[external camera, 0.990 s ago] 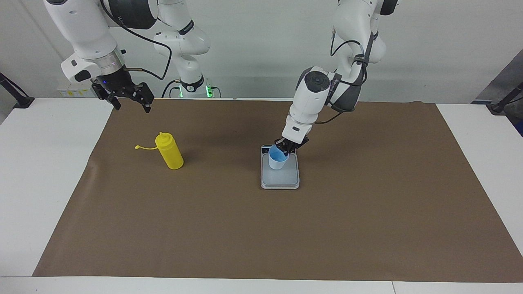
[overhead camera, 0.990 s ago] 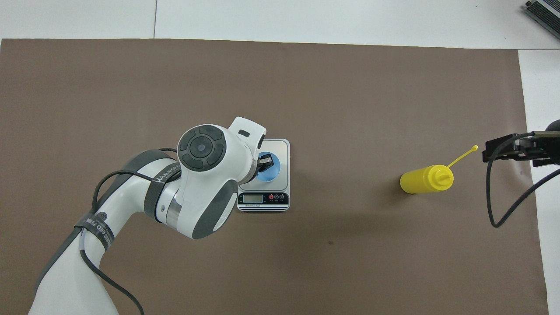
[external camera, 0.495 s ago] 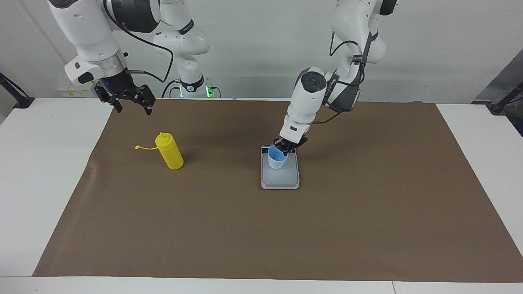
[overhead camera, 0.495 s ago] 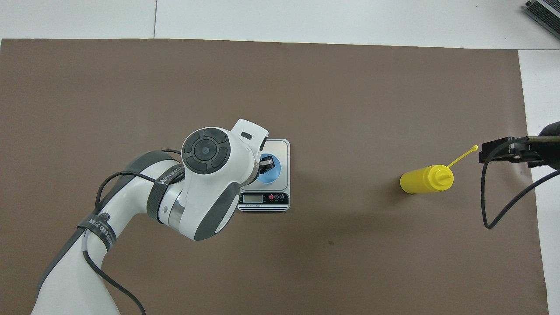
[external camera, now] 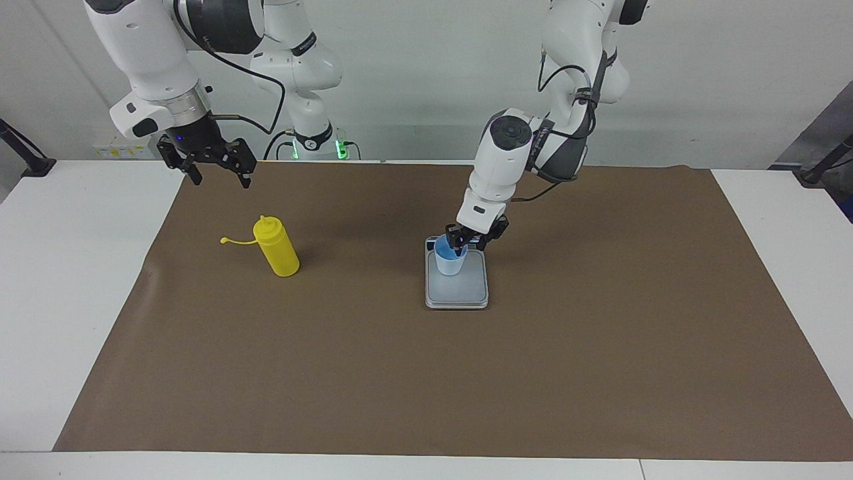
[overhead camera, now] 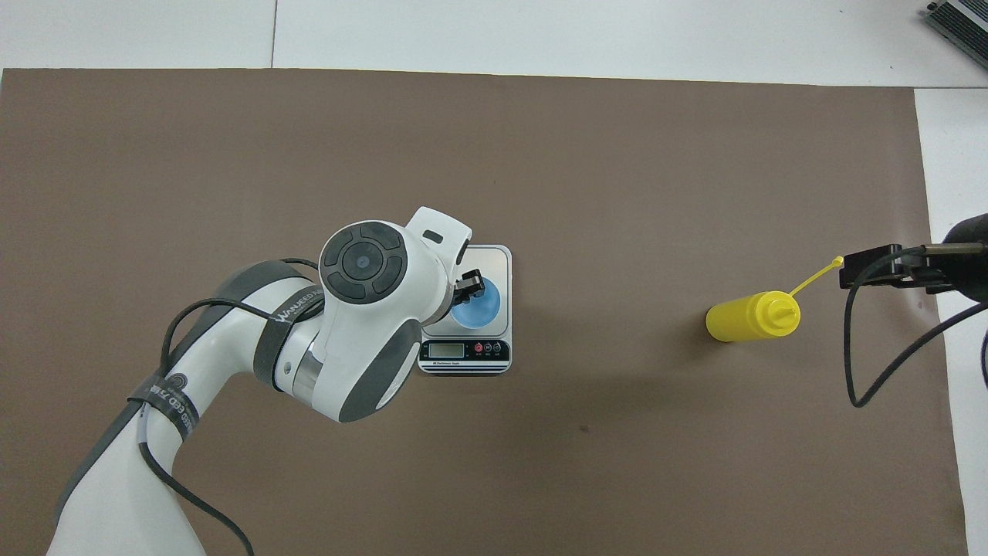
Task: Pour seasoning into cup on scale with both arms
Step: 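Open the left gripper to release the cup on the scale and withdraw, then return the left gripper to rest while the right gripper approaches the bottle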
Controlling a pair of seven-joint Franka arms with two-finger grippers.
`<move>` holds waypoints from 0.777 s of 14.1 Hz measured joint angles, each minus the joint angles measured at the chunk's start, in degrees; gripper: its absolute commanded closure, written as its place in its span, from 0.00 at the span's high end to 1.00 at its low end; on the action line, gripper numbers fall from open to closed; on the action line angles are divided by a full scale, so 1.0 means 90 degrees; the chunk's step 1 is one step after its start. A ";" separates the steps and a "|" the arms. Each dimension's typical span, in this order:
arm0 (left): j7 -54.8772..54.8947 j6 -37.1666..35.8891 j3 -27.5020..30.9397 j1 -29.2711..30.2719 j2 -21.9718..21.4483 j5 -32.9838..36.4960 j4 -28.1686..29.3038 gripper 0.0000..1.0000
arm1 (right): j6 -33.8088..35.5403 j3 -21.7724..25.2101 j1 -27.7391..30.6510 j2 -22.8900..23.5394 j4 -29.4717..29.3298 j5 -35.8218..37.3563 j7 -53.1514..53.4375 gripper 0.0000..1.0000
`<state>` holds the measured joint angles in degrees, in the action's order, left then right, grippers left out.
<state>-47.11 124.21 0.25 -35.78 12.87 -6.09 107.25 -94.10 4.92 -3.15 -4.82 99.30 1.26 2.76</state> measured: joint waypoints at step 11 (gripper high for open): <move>0.1863 -0.1180 0.0193 0.1472 -0.0758 0.0565 -0.0302 1.00 | -0.0028 0.0000 -0.0002 -0.0033 0.0094 0.0000 -0.0002 1.00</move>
<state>-30.34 113.59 1.98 -22.53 6.05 -1.00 104.53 -94.35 4.92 -3.17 -5.12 100.15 1.26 2.74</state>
